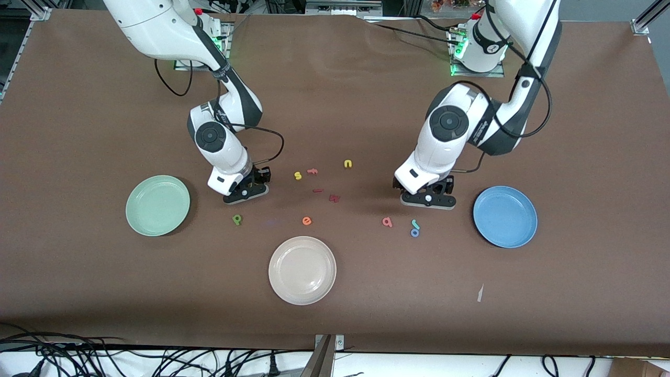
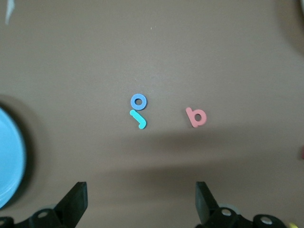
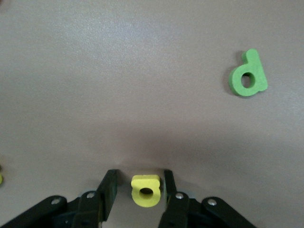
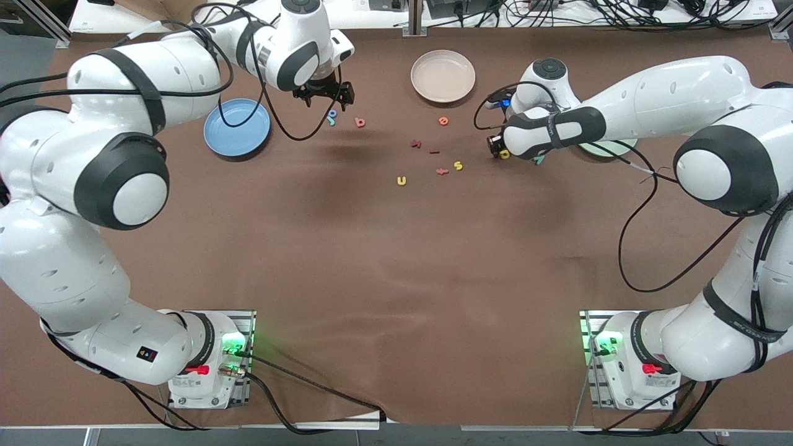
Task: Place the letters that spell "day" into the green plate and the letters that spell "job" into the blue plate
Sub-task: 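Carry the yellow letter to the green plate while the left gripper reaches letters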
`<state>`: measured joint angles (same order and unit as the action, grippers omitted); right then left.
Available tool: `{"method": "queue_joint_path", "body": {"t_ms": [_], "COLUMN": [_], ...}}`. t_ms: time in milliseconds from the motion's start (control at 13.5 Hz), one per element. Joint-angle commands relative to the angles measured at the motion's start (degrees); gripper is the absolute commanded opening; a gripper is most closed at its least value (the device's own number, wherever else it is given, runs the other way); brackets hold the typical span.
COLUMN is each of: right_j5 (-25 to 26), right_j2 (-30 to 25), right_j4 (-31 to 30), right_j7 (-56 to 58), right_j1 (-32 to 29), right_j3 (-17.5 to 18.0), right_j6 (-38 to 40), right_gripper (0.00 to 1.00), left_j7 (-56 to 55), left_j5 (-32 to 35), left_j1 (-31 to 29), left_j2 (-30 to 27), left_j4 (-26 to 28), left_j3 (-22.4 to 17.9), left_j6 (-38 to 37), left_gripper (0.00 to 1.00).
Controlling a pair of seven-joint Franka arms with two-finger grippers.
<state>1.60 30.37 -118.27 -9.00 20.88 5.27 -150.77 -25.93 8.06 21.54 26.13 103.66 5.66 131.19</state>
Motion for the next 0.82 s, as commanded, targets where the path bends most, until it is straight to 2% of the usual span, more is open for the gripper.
{"method": "queue_joint_path", "body": {"t_ms": [0, 148, 223, 371, 445, 520, 668, 742], "right_j5": [2.4, 3.1, 3.1, 3.1, 2.8, 2.7, 2.5, 2.5], "right_j2": [1.1, 1.1, 1.2, 1.1, 0.7, 0.0, -1.0, -1.0], "right_j4": [0.9, 1.0, 1.0, 1.8, 2.2, 3.8, 10.3, 12.7], "right_j7": [0.2, 0.3, 0.3, 0.1, 0.2, 0.6, 0.3, 0.5], "right_j1": [0.1, 0.0, 0.0, -0.1, -0.3, -0.7, -0.8, -0.8], "right_j3": [0.0, 0.0, 0.0, 0.0, -0.1, -0.3, -2.0, -3.8], "right_j6": [-0.6, -0.7, -0.7, -0.1, 0.8, 4.6, 17.6, 22.7], "right_gripper": [0.31, 0.13, 0.06, 0.05, 0.04, 0.03, 0.02, 0.02], "left_j7": [5.2, 19.2, 23.8, 25.1, 25.8, 25.9, 26.8, 29.3], "left_j5": [-1.7, -15.8, -19.5, -19.8, -19.3, -18.5, -15.5, -14.8], "left_j1": [-1.7, -4.9, -5.2, -4.8, -5.1, -4.8, -4.6, -4.6], "left_j2": [3.0, 3.0, 3.7, 9.4, 9.5, 9.6, 10.1, 10.3], "left_j4": [-0.5, -0.7, -0.7, -2.5, -2.7, -2.9, -2.9, -3.0], "left_j3": [-0.3, -0.7, -0.9, -1.3, -1.3, -1.4, -1.4, -1.4], "left_j6": [3.6, 3.9, 3.8, 4.0, 4.1, 4.2, 6.7, 7.8], "left_gripper": [1.0, 1.0, 1.0, 1.0, 1.0, 1.0, 1.0, 1.0]}}
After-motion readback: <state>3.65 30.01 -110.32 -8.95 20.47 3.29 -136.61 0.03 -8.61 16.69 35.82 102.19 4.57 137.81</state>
